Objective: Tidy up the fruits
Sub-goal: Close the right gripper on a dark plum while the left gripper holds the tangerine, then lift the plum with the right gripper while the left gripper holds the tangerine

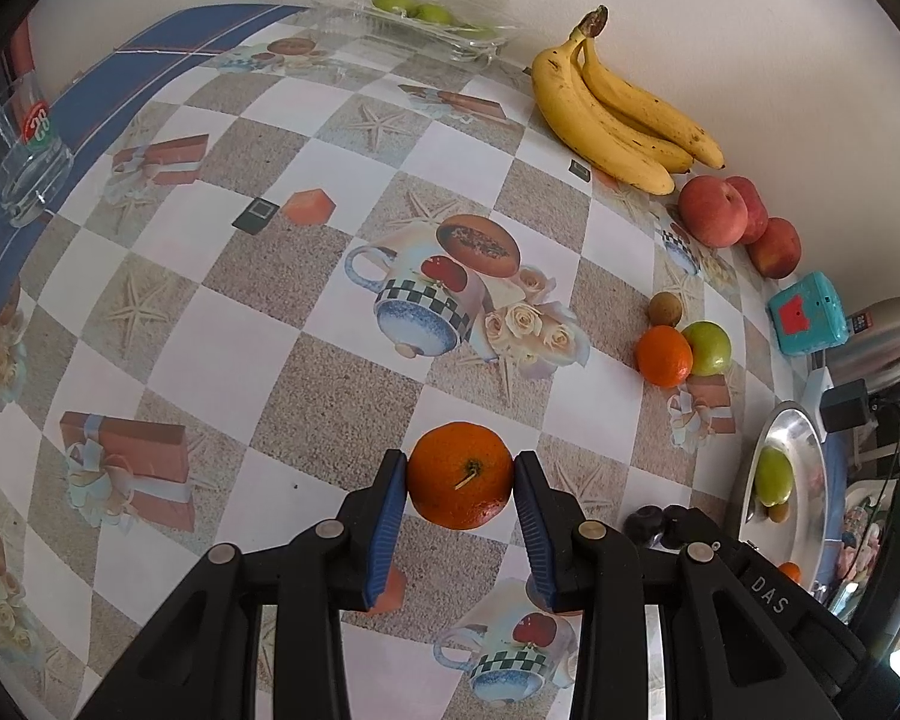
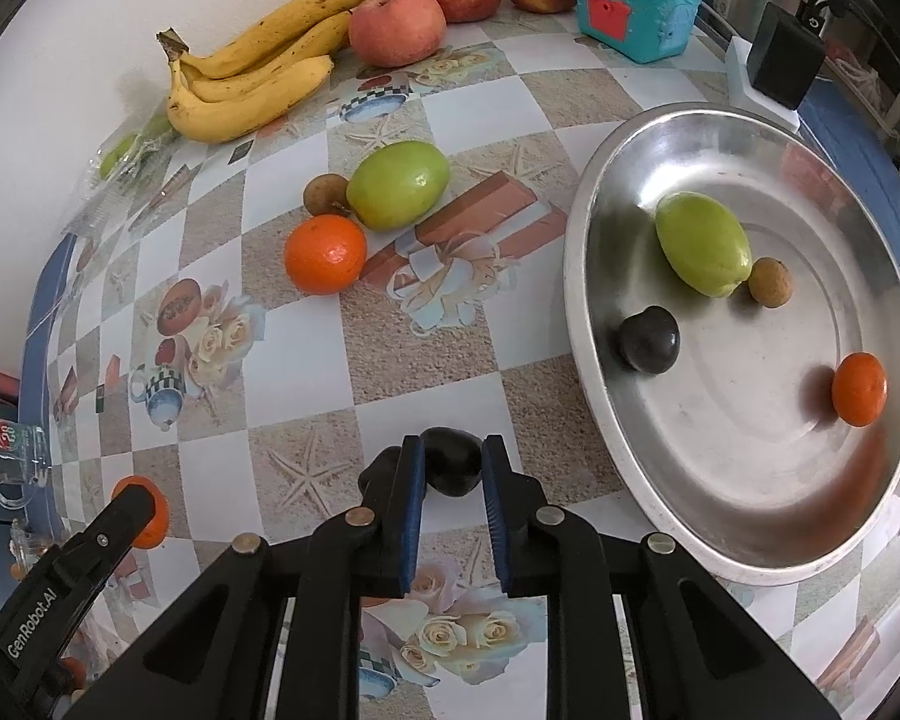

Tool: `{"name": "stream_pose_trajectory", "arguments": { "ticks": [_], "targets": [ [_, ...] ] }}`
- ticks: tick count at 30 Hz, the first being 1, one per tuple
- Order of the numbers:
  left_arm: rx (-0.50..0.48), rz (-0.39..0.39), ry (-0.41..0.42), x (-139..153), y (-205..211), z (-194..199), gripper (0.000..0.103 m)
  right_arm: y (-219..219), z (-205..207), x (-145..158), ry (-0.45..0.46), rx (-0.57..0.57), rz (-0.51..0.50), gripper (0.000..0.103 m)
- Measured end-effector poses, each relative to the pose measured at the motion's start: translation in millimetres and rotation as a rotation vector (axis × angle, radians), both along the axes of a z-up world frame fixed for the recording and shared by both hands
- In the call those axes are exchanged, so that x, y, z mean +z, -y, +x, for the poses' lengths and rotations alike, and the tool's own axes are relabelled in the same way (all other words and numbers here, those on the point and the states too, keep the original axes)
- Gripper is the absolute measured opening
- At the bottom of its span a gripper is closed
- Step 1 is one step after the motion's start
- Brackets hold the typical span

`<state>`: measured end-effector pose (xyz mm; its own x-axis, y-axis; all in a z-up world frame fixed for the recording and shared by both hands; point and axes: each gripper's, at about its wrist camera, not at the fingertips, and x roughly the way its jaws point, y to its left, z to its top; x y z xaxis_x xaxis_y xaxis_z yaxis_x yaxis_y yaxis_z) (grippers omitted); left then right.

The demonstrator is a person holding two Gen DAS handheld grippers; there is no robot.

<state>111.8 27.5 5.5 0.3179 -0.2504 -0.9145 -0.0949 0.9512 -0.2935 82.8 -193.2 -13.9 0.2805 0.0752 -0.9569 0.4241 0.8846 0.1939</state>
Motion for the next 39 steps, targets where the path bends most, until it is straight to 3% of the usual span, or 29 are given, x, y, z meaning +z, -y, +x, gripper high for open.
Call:
{"name": "stream_pose_trajectory", "arguments": {
  "ticks": [18, 31, 39],
  "targets": [
    [-0.006, 0.006, -0.002, -2.7, 1.1, 0.6, 0.038, 1.1, 1.3, -2.0, -0.010, 0.003, 0.024, 0.021],
    [-0.007, 0.008, -0.001, -2.5, 1.5, 0.5, 0.039, -0.6, -0.9, -0.3, 0.012, -0.002, -0.011, 0.021],
    [-0.013, 0.014, 0.009, 2.2, 6.7, -2.3, 0.039, 3.6, -4.3, 5.0, 0.032, 0.000, 0.011, 0.014]
  ]
}}
